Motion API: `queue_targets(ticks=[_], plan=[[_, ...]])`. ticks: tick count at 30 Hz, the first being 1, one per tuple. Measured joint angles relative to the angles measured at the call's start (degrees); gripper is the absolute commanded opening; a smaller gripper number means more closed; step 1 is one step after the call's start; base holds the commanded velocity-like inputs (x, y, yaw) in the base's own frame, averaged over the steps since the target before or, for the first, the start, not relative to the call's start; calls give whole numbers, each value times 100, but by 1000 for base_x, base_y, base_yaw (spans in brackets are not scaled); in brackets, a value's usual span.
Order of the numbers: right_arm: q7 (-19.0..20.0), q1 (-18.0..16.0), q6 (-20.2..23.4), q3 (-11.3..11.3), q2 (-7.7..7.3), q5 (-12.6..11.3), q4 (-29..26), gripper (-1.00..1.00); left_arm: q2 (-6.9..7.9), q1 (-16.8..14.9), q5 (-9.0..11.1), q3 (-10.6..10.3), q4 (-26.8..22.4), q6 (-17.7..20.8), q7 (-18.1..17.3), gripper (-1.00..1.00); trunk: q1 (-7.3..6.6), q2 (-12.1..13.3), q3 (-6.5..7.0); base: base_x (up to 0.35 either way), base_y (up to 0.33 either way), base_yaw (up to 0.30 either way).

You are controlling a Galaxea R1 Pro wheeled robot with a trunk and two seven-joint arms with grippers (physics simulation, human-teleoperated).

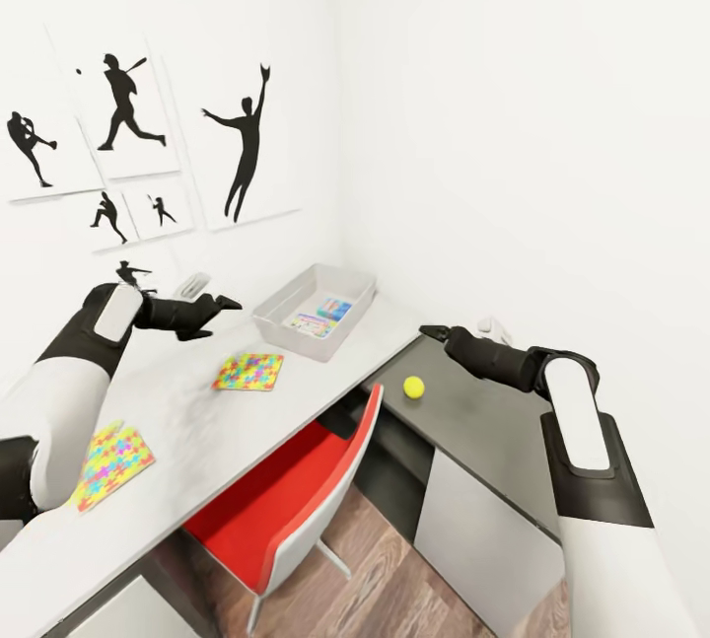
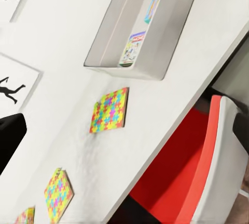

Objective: Put all the toys in the child's room - the three board games (two on the bed and one on the table), the two jigsaw puzzles on the table, and the tennis ball on the table - inside the toy box on the table in the child's room.

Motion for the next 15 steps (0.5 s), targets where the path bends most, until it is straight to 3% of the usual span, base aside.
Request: queue_targets(ticks=[2,5,11,15], plan=[[-1,2,0,-3,0,-4,-1,100,11,21,2,-82,-6,0,-31,100,-1,0,2,-103,0,26],[0,134,0,0,6,23,-5,100,13,57,6,-425,-17,2,-80,100,-2,1,2,-27,0,7],[6,156,0,-20,5,-8,-6,100,-4,61,-2,-467,-18,3,-84,100,-2,1,3,-14,0,1],[5,159,0,-36,1,-14,1,100,13,69,-2,-475,-16,3,-85,100,0,0,5,-178,0,31]])
